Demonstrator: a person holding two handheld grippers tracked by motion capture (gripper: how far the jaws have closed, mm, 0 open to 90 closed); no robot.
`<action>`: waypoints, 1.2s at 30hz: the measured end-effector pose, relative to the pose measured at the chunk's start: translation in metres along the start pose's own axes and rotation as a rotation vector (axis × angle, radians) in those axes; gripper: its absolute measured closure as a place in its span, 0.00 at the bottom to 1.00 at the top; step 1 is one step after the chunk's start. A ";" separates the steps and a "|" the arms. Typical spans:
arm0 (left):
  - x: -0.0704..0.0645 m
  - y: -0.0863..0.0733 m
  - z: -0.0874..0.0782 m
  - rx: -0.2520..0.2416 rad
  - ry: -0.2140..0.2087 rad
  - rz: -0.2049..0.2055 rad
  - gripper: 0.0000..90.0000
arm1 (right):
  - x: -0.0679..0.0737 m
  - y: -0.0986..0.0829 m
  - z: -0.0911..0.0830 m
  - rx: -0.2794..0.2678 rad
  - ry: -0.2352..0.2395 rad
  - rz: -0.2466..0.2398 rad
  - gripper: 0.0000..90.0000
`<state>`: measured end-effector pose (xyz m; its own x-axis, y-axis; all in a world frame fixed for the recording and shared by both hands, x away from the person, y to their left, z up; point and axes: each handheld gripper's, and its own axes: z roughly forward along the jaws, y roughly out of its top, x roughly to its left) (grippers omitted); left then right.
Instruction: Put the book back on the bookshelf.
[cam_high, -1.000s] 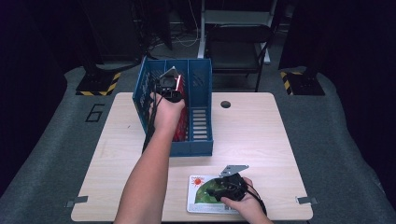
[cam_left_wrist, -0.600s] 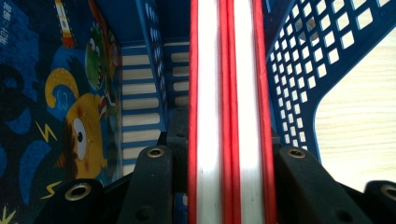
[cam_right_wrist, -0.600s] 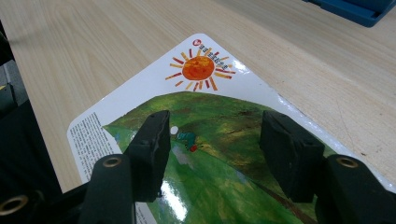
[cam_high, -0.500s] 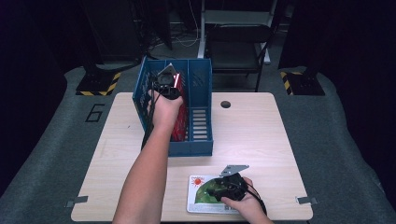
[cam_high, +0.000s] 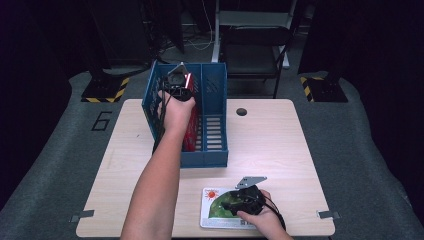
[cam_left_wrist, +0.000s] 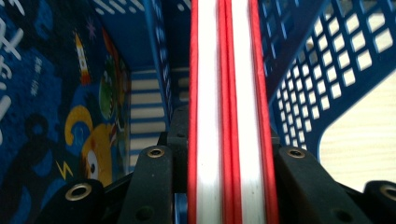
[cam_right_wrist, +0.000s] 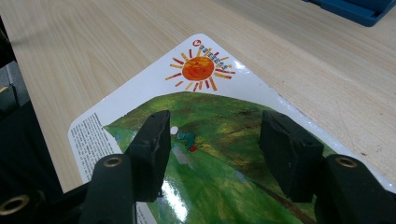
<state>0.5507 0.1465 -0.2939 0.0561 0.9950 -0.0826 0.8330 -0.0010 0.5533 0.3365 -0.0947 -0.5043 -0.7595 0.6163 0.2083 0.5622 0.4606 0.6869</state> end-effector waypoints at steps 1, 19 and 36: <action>0.001 0.002 0.001 -0.006 -0.001 0.011 0.77 | 0.000 0.000 0.000 0.000 0.000 0.000 0.48; 0.006 0.007 0.020 -0.075 0.063 0.004 0.77 | -0.001 -0.001 -0.001 -0.006 0.019 0.013 0.48; 0.006 0.001 0.010 -0.116 0.048 0.011 0.67 | -0.001 -0.001 -0.001 -0.010 0.013 0.002 0.48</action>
<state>0.5576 0.1515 -0.3023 0.0359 0.9987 -0.0375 0.7629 -0.0031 0.6465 0.3360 -0.0962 -0.5048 -0.7628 0.6085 0.2189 0.5602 0.4528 0.6936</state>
